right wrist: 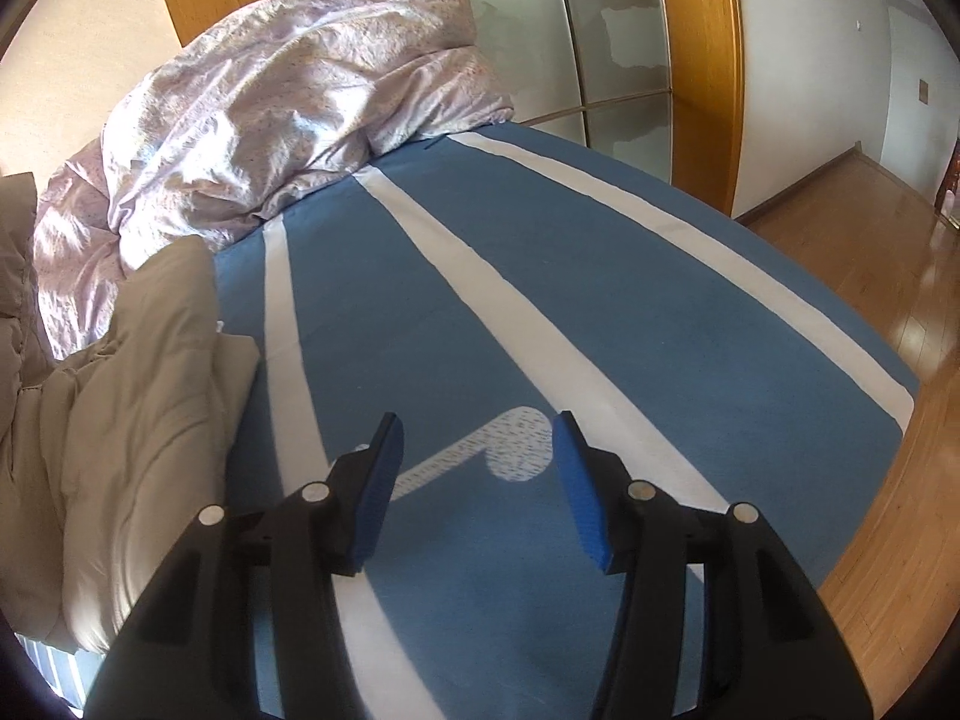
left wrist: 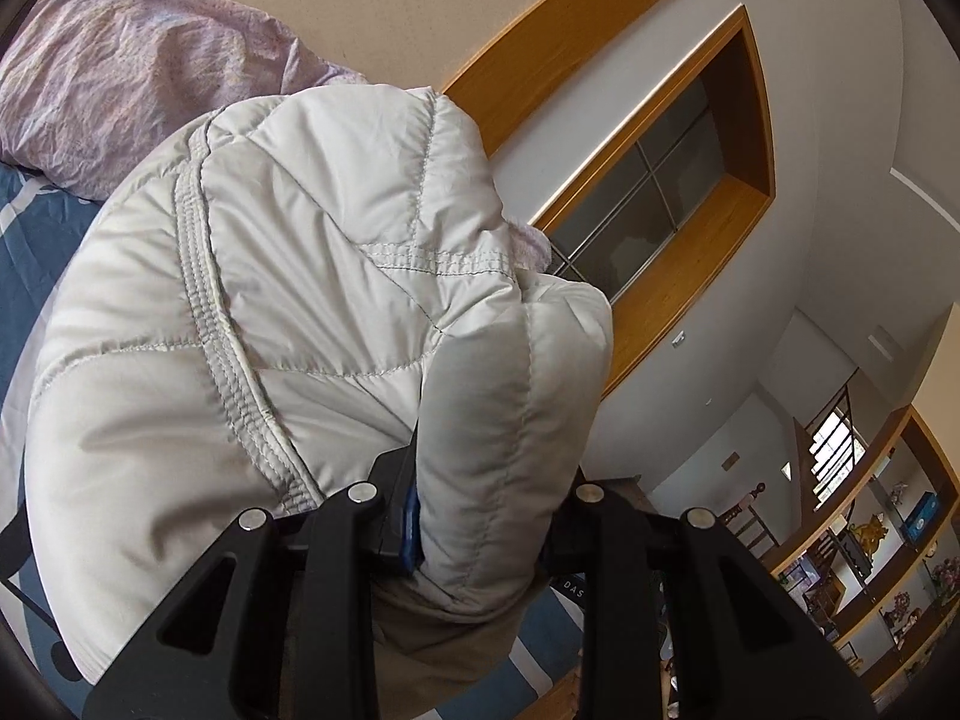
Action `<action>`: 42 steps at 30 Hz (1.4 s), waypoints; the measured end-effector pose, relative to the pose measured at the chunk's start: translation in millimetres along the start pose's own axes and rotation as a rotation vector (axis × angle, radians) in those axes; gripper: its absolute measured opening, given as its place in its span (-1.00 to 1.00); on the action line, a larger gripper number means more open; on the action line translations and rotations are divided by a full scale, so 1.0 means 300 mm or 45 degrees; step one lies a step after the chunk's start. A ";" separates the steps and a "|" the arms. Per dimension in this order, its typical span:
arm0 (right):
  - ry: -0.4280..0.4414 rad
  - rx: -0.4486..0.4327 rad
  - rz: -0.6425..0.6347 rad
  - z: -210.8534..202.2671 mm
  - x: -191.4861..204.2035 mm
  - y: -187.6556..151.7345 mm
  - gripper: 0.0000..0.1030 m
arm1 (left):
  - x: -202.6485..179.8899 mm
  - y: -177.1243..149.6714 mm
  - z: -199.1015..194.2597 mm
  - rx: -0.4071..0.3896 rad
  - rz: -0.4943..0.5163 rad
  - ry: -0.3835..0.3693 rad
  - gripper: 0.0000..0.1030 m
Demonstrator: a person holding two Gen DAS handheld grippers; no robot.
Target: Fold large clothes
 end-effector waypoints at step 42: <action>-0.197 0.009 -0.117 0.091 -0.102 0.006 0.08 | 0.003 -0.248 0.337 0.413 0.152 0.183 -0.47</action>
Point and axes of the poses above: each gripper's, at about its wrist camera, not at the fingertips, and z roughly the way its jaws point, x to its left, y to its top, the point moved 6 cm from there along z, roughly the way its jaws point, and after that the axes turned 12 degrees about -y, right-handed, at the moved point
